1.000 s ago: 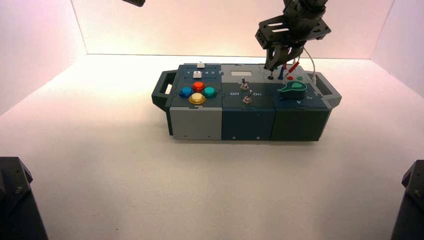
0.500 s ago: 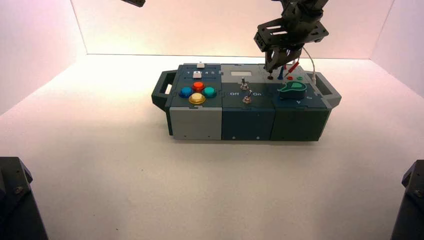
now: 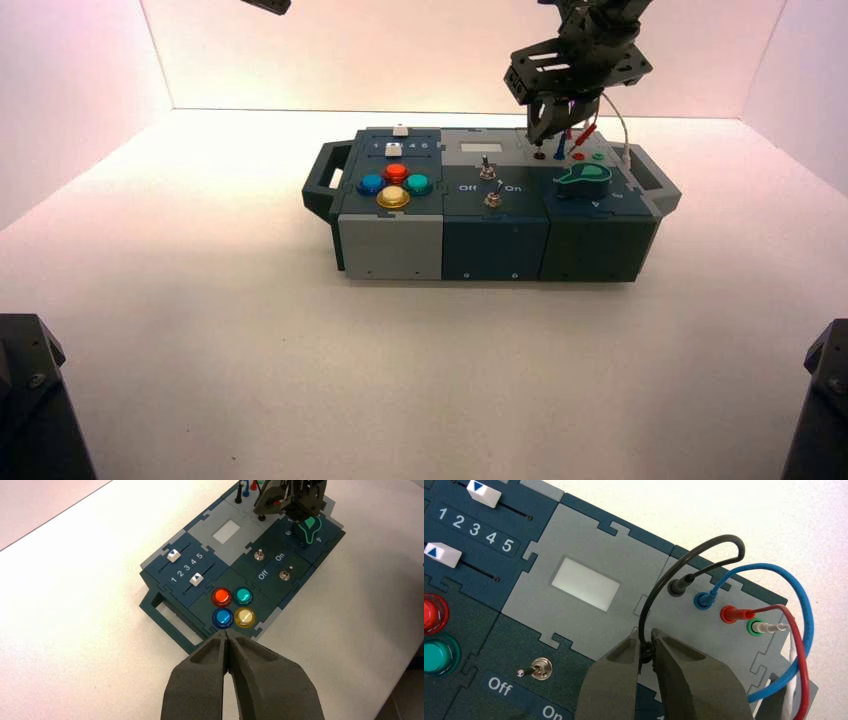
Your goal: Insert the black wire.
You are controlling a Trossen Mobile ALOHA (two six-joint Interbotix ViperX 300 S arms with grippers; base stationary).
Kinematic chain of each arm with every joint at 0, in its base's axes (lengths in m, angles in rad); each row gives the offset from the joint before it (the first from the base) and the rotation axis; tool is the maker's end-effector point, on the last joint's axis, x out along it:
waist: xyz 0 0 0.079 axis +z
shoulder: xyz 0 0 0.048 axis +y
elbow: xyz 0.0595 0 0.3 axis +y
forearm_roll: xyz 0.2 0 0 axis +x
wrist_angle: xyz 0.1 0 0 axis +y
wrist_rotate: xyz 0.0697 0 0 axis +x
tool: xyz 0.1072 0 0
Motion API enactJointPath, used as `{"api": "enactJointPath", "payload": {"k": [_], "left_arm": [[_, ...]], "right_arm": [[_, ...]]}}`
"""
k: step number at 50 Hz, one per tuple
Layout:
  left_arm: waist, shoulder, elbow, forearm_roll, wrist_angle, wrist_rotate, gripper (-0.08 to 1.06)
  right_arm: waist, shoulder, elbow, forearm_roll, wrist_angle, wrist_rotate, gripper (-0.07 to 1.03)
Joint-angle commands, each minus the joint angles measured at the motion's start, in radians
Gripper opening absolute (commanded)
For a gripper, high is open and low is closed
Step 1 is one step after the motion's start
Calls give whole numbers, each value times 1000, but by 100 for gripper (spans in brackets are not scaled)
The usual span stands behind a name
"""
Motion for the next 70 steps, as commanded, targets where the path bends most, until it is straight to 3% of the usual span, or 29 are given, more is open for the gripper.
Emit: {"api": "enactJointPath", "payload": {"k": [1,38,50,62,70], "left_arm": [[5,-5,-20,-5,-6,5,-3],[8,-6,-20,-5,-6,5,-3],[8,-8,-18,-5,-6,3,-3],[8,0,-11,-5,-31,5,-3],[8,8,-6,-5,-44,2,-3]], "right_arm": [[-3,-9,20,-2,21,-2,-2],[-3,-2,32,-3,37,-2,-2],[-3,-57,17,-6,120,-12,-1],[-3,-94,-18,-9,196,-14,11],[-3,-126,-51,-40,242,-17,17]]}}
